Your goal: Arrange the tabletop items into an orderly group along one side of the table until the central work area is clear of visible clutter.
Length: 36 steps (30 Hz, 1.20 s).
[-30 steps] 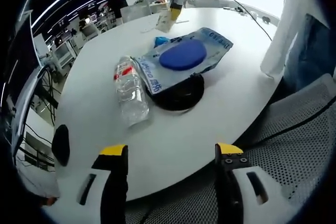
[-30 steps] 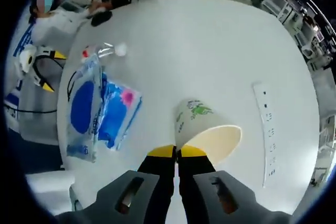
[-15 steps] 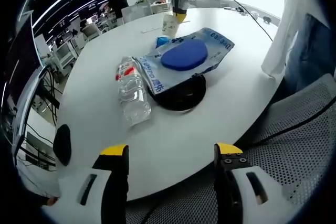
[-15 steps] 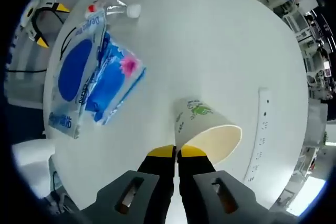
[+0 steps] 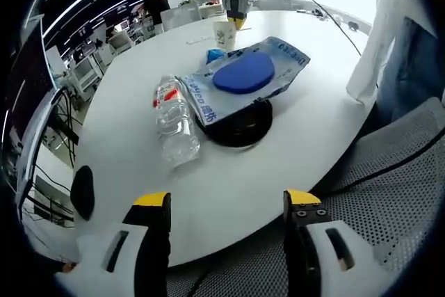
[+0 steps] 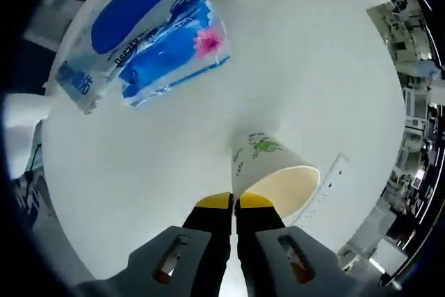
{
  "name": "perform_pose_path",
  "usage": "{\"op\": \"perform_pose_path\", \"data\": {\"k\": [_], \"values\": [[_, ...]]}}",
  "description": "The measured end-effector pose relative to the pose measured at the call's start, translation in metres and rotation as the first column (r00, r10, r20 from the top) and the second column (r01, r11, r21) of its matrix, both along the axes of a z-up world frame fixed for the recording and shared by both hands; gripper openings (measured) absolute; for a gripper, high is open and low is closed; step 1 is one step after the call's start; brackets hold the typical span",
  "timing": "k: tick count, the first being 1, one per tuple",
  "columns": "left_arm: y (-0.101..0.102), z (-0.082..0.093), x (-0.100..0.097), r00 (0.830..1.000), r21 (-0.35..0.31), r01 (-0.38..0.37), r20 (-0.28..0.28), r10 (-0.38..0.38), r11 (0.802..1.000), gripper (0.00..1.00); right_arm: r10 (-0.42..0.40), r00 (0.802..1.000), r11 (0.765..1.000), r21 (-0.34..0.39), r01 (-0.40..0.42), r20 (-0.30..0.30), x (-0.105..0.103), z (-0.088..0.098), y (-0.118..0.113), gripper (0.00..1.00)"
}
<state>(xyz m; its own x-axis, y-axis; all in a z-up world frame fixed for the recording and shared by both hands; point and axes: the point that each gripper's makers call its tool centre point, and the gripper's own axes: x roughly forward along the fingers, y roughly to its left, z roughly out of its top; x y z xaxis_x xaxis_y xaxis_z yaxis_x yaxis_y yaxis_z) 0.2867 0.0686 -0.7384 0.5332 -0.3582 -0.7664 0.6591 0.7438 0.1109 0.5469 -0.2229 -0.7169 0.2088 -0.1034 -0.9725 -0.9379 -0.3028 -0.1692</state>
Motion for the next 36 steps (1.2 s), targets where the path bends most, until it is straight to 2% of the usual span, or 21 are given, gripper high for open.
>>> {"op": "perform_pose_path", "data": {"k": [5, 10, 15, 19, 23, 24, 25, 26, 27, 29, 31, 36], "values": [[-0.001, 0.002, -0.001, 1.0, 0.001, 0.001, 0.002, -0.001, 1.0, 0.66, 0.071, 0.997, 0.997, -0.039, -0.072, -0.007, 0.001, -0.004, -0.005, 0.0], [-0.001, 0.002, -0.001, 1.0, 0.003, 0.001, 0.001, -0.001, 1.0, 0.66, 0.205, 0.979, 0.977, -0.064, -0.204, 0.001, -0.001, -0.002, 0.006, 0.0], [-0.001, 0.002, -0.001, 1.0, 0.006, 0.004, 0.004, -0.004, 1.0, 0.66, 0.213, 0.977, 0.976, -0.051, -0.213, 0.0, -0.004, -0.004, 0.016, 0.0], [0.0, 0.003, 0.0, 1.0, 0.004, -0.002, 0.008, 0.002, 1.0, 0.66, 0.258, 0.966, 0.964, -0.058, -0.258, 0.005, -0.003, -0.004, 0.02, 0.0], [0.0, 0.005, 0.0, 1.0, 0.003, -0.002, 0.013, 0.002, 1.0, 0.66, 0.331, 0.944, 0.939, -0.111, -0.327, 0.018, -0.001, -0.005, 0.019, 0.0], [0.0, 0.005, 0.0, 1.0, 0.005, -0.002, 0.013, 0.002, 1.0, 0.66, 0.363, 0.931, 0.925, -0.132, -0.356, 0.031, 0.001, -0.005, 0.019, 0.0], [0.0, 0.005, 0.0, 1.0, 0.006, -0.001, 0.014, 0.001, 1.0, 0.66, 0.434, 0.899, 0.89, -0.182, -0.418, 0.057, 0.005, -0.003, 0.02, 0.0], [0.0, 0.005, 0.0, 1.0, 0.005, -0.001, 0.014, 0.001, 1.0, 0.66, 0.485, 0.873, 0.859, -0.217, -0.464, 0.052, 0.005, -0.003, 0.019, 0.0], [0.0, 0.005, 0.0, 1.0, 0.005, -0.001, 0.014, 0.001, 1.0, 0.66, 0.503, 0.863, 0.846, -0.227, -0.482, 0.043, 0.002, -0.004, 0.018, 0.0], [0.0, 0.005, 0.0, 1.0, 0.007, -0.001, 0.014, 0.001, 1.0, 0.66, 0.478, 0.877, 0.862, -0.212, -0.46, 0.042, -0.002, -0.008, 0.02, 0.0], [0.0, 0.005, 0.0, 1.0, 0.007, 0.0, 0.015, 0.0, 1.0, 0.66, 0.484, 0.874, 0.859, -0.217, -0.465, 0.047, 0.0, -0.006, 0.021, 0.0], [0.0, 0.005, 0.0, 1.0, 0.01, 0.002, 0.017, -0.002, 1.0, 0.66, 0.452, 0.89, 0.879, -0.197, -0.434, 0.058, 0.0, -0.006, 0.024, 0.0]]}}
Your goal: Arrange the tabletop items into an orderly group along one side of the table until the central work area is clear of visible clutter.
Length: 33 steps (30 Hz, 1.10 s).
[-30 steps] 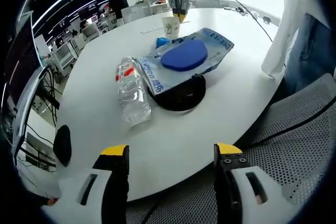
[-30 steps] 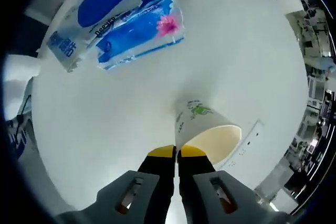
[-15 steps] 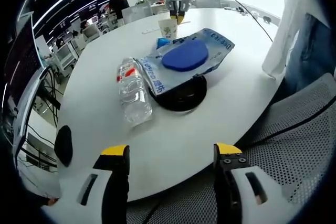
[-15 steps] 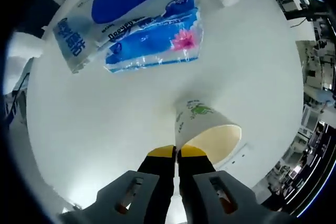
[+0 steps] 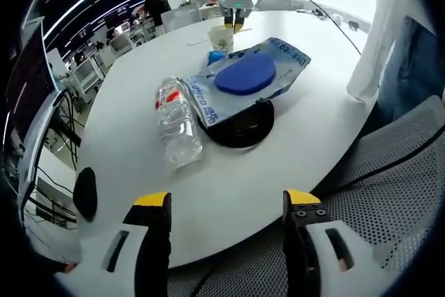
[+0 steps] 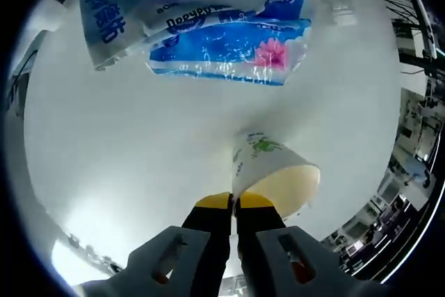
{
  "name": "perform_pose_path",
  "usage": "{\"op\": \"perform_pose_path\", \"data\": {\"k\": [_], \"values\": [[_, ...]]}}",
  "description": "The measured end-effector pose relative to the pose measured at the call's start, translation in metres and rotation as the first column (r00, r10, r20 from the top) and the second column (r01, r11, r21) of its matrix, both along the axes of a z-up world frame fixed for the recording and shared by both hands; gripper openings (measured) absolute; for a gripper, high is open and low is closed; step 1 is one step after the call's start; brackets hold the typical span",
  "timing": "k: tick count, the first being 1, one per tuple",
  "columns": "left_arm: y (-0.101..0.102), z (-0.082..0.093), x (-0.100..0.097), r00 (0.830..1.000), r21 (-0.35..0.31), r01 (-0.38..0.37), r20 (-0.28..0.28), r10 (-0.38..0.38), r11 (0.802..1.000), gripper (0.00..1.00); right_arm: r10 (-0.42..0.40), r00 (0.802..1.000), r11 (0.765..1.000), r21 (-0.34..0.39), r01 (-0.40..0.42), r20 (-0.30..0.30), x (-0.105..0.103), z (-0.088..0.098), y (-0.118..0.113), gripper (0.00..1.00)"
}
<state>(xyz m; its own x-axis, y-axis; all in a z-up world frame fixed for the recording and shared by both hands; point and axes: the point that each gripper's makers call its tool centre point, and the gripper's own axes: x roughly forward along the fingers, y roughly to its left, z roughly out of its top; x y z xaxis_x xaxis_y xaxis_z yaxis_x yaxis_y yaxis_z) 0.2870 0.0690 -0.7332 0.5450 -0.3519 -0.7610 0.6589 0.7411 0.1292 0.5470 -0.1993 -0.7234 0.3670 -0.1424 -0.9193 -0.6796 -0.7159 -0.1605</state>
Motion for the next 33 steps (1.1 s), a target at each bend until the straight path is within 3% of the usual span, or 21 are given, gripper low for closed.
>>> {"op": "perform_pose_path", "data": {"k": [4, 15, 18, 22, 33], "values": [[0.0, 0.0, 0.0, 1.0, 0.0, 0.0, 0.002, 0.0, 1.0, 0.66, -0.016, 1.0, 1.0, 0.01, 0.016, 0.01, 0.001, 0.0, -0.001, 0.0], [0.001, -0.001, 0.001, 1.0, 0.0, 0.001, 0.0, -0.001, 1.0, 0.67, -0.097, 0.995, 0.993, 0.072, 0.095, 0.023, 0.006, 0.0, -0.001, 0.22], [0.001, -0.002, 0.001, 1.0, 0.003, 0.002, -0.004, -0.002, 1.0, 0.67, -0.125, 0.992, 0.989, 0.076, 0.124, 0.009, 0.005, 0.0, -0.005, 0.21], [0.006, -0.007, 0.0, 1.0, 0.03, -0.003, -0.02, 0.004, 1.0, 0.67, -0.173, 0.985, 0.977, 0.127, 0.17, 0.011, 0.003, 0.005, -0.005, 0.26], [0.003, -0.008, -0.005, 0.999, 0.043, 0.017, -0.035, -0.016, 0.999, 0.66, -0.182, 0.983, 0.965, 0.199, 0.172, 0.033, -0.006, 0.026, -0.001, 0.33]]}}
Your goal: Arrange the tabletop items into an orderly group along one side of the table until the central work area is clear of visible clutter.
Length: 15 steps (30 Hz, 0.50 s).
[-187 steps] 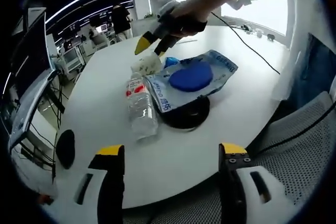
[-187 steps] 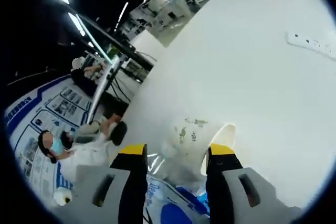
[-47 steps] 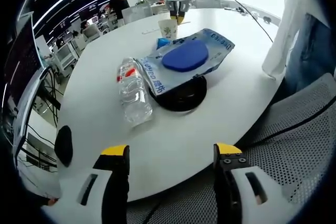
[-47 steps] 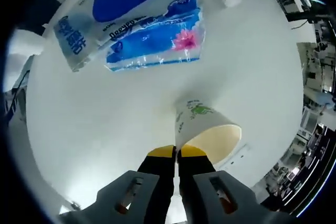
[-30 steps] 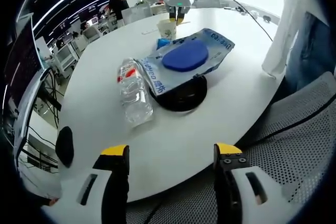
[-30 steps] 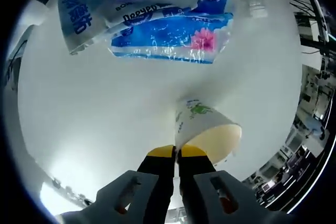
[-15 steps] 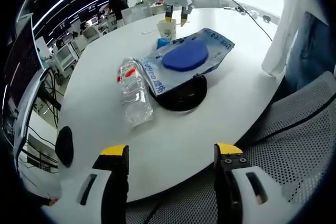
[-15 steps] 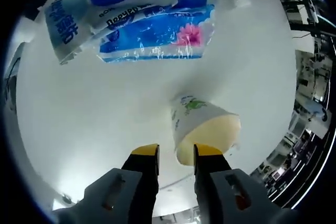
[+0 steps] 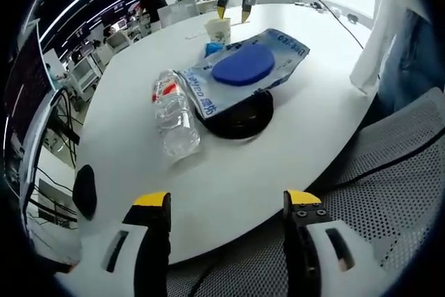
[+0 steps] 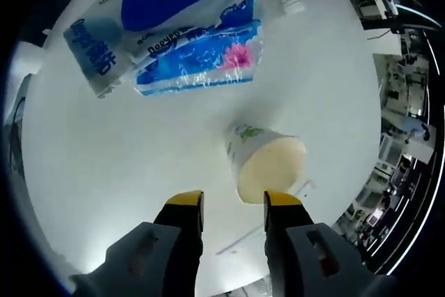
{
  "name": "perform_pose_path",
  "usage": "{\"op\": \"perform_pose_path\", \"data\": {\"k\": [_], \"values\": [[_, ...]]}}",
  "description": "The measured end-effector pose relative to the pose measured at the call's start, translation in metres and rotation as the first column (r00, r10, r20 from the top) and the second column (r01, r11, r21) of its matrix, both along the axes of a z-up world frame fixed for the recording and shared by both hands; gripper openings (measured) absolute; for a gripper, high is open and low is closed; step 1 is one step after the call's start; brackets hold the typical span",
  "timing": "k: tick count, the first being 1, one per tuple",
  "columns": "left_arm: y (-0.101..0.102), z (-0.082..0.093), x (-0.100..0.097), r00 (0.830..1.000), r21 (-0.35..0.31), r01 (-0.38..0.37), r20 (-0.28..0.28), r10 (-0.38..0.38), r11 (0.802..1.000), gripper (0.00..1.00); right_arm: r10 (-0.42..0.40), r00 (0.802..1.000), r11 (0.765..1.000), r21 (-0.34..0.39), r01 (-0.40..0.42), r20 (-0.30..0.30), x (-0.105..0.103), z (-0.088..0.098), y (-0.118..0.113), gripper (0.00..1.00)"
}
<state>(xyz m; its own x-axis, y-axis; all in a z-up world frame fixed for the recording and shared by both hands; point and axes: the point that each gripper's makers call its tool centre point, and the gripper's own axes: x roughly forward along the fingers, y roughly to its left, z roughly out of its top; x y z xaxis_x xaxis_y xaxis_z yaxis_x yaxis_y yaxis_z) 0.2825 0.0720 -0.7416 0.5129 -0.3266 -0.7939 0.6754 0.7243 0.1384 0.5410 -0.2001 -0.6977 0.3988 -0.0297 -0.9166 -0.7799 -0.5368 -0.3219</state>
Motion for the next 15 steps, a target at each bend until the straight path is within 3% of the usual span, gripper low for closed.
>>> {"op": "perform_pose_path", "data": {"k": [15], "values": [[-0.003, 0.0, -0.002, 1.0, -0.006, 0.019, -0.004, -0.019, 1.0, 0.64, 0.011, 1.0, 0.997, 0.07, -0.013, 0.021, -0.037, 0.015, 0.005, 0.41]]}}
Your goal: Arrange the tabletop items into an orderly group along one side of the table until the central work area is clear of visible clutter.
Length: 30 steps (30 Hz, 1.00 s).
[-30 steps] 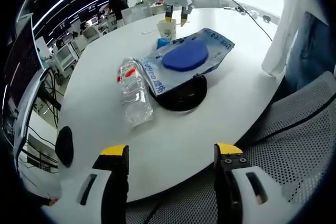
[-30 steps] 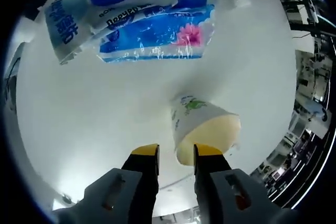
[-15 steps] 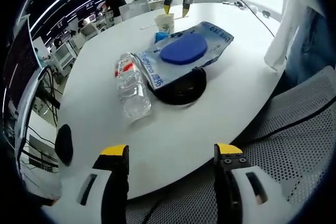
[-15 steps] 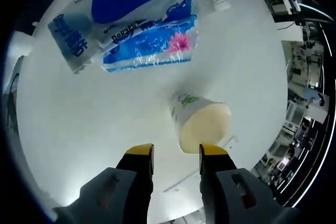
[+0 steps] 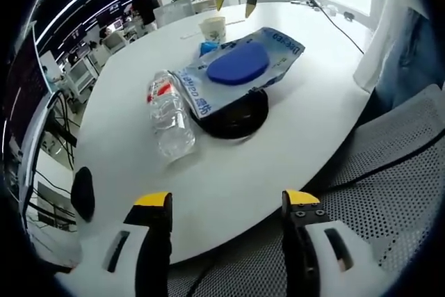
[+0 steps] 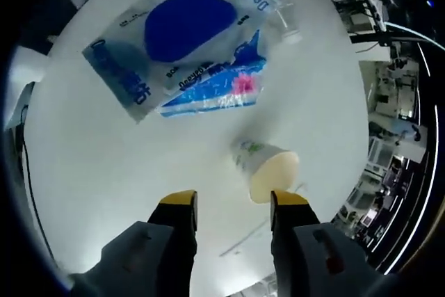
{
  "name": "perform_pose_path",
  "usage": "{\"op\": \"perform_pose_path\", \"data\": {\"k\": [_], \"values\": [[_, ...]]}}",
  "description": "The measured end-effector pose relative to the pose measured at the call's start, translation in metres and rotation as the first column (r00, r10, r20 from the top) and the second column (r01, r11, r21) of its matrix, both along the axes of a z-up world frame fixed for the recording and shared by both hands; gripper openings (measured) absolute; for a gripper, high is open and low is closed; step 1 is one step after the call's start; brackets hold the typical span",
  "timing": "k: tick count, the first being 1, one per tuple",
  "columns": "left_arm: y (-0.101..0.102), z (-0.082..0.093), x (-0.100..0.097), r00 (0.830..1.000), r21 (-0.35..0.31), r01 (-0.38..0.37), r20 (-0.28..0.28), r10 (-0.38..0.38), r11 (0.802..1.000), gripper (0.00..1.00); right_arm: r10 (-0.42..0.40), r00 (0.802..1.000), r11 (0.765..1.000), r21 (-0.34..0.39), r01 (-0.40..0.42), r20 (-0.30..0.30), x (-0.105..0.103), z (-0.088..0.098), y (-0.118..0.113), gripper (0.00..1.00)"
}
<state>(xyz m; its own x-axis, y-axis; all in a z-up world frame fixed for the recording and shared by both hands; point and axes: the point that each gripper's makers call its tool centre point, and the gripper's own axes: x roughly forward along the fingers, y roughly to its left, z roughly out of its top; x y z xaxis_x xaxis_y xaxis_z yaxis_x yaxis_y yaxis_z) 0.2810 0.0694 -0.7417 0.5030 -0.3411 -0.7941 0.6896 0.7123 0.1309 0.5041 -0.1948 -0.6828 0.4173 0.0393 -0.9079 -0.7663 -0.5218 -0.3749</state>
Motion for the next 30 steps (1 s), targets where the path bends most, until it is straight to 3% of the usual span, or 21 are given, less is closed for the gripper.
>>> {"op": "perform_pose_path", "data": {"k": [9, 10, 12, 13, 14, 16, 17, 22, 24, 25, 26, 27, 28, 29, 30], "values": [[0.0, -0.002, 0.0, 1.0, -0.004, 0.007, -0.002, -0.007, 1.0, 0.64, -0.132, 0.991, 0.981, 0.14, 0.133, -0.012, -0.031, 0.014, -0.008, 0.41], [-0.001, -0.002, -0.001, 1.0, -0.01, 0.003, -0.005, -0.003, 1.0, 0.64, -0.216, 0.976, 0.955, 0.203, 0.219, -0.037, -0.045, 0.012, -0.016, 0.42], [-0.001, -0.002, -0.001, 1.0, -0.01, 0.001, -0.007, -0.001, 1.0, 0.64, -0.267, 0.963, 0.931, 0.248, 0.269, -0.042, -0.05, 0.012, -0.021, 0.39], [-0.001, -0.002, -0.001, 1.0, -0.012, 0.0, -0.009, 0.0, 1.0, 0.64, -0.291, 0.957, 0.915, 0.286, 0.284, -0.017, -0.051, 0.015, -0.024, 0.36], [-0.001, -0.001, -0.001, 1.0, -0.012, -0.001, -0.009, 0.001, 1.0, 0.64, -0.294, 0.956, 0.912, 0.295, 0.285, -0.012, -0.052, 0.016, -0.024, 0.32], [0.0, 0.0, 0.0, 1.0, -0.02, -0.014, -0.004, 0.014, 1.0, 0.64, -0.38, 0.924, 0.853, 0.37, 0.368, -0.045, -0.063, 0.015, -0.029, 0.32], [-0.001, 0.001, 0.0, 1.0, -0.029, -0.018, -0.004, 0.018, 0.999, 0.64, -0.426, 0.901, 0.81, 0.407, 0.422, -0.084, -0.071, 0.014, -0.03, 0.33], [-0.003, 0.0, -0.003, 1.0, -0.022, -0.007, -0.017, 0.007, 1.0, 0.64, -0.506, 0.856, 0.726, 0.484, 0.488, -0.104, -0.088, 0.026, -0.038, 0.35], [-0.004, -0.002, -0.006, 0.999, -0.015, -0.002, -0.033, 0.002, 1.0, 0.63, -0.51, 0.846, 0.672, 0.541, 0.505, -0.157, -0.098, 0.035, -0.03, 0.36], [-0.004, -0.004, -0.007, 0.999, -0.015, -0.003, -0.04, 0.002, 1.0, 0.63, -0.532, 0.826, 0.636, 0.556, 0.535, -0.186, -0.103, 0.037, -0.029, 0.36], [-0.004, -0.004, -0.007, 0.999, -0.017, -0.005, -0.045, 0.004, 1.0, 0.63, -0.537, 0.818, 0.613, 0.571, 0.546, -0.205, -0.106, 0.039, -0.027, 0.37], [-0.004, -0.004, -0.008, 0.999, -0.019, -0.006, -0.049, 0.005, 1.0, 0.63, -0.539, 0.804, 0.57, 0.595, 0.567, -0.249, -0.112, 0.041, -0.022, 0.38], [-0.005, -0.004, -0.008, 0.999, -0.021, -0.006, -0.051, 0.005, 1.0, 0.63, -0.541, 0.771, 0.489, 0.621, 0.613, -0.335, -0.117, 0.042, -0.016, 0.39], [-0.005, -0.004, -0.008, 0.999, -0.022, -0.007, -0.051, 0.005, 1.0, 0.63, -0.565, 0.696, 0.363, 0.623, 0.692, -0.443, -0.122, 0.043, -0.012, 0.4], [-0.005, -0.003, -0.008, 0.999, -0.026, -0.009, -0.05, 0.008, 1.0, 0.63, -0.571, 0.656, 0.302, 0.616, 0.727, -0.494, -0.124, 0.043, -0.012, 0.41]]}}
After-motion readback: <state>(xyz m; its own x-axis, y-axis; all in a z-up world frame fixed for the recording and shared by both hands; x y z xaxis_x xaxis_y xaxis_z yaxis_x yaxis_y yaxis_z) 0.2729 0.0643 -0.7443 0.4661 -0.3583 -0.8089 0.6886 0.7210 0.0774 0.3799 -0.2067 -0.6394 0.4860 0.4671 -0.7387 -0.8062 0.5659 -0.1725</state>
